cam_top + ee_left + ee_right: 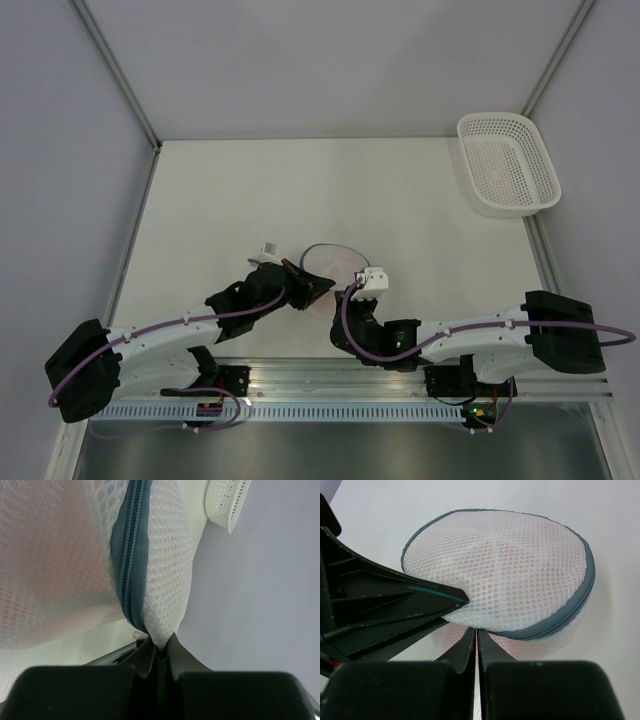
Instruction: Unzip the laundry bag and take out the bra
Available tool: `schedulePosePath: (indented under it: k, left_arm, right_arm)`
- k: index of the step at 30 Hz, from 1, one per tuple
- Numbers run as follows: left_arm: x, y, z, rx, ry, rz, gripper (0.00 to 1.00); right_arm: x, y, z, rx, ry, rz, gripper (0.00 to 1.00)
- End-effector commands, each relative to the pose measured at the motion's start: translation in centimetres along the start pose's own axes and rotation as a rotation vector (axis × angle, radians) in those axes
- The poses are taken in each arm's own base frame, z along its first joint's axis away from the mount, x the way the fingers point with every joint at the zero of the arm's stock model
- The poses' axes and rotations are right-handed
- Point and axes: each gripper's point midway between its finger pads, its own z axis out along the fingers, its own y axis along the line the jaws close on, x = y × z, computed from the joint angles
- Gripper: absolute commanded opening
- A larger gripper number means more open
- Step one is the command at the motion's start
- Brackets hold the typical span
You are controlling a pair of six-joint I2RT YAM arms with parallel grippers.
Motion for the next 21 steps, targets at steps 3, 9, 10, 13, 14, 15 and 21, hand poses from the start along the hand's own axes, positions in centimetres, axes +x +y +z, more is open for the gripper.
schedulePosePath:
  k: [3, 9, 10, 13, 14, 15, 21]
  left_arm:
    - [0.4, 1.7, -0.4, -0.062, 0.006, -0.043, 0.02]
    - [-0.2, 2.8, -0.7, -0.074, -0.022, -0.041, 0.02]
    - [-0.3, 2.9, -0.8, -0.075, -0.029, -0.041, 0.02]
    - [-0.6, 3.5, -1.0, -0.078, -0.042, -0.037, 0.02]
    - [-0.7, 3.6, -1.1, -0.077, -0.044, -0.03, 0.02]
    - [-0.8, 3.7, -1.2, -0.077, -0.048, -0.024, 0.02]
    - [-1.2, 3.9, -1.7, -0.053, -0.057, 0.037, 0.02]
  right_arm:
    - [-2.8, -3.2, -0.7, 0.107, -0.095, 0.014, 0.0]
    - [-3.1, -6.1, -2.1, 0.137, -0.057, -0.019, 0.0]
    - [-3.0, -6.6, -2.3, 0.144, -0.045, -0.033, 0.0]
    - [-3.2, -7.6, -3.0, 0.151, -0.018, -0.048, 0.01]
    - [-3.2, -7.9, -3.2, 0.152, -0.008, -0.052, 0.0]
    - [-3.5, -8.0, -3.4, 0.149, -0.006, -0.043, 0.0]
    - [-3.8, -9.7, -4.5, 0.152, 0.033, -0.086, 0.0]
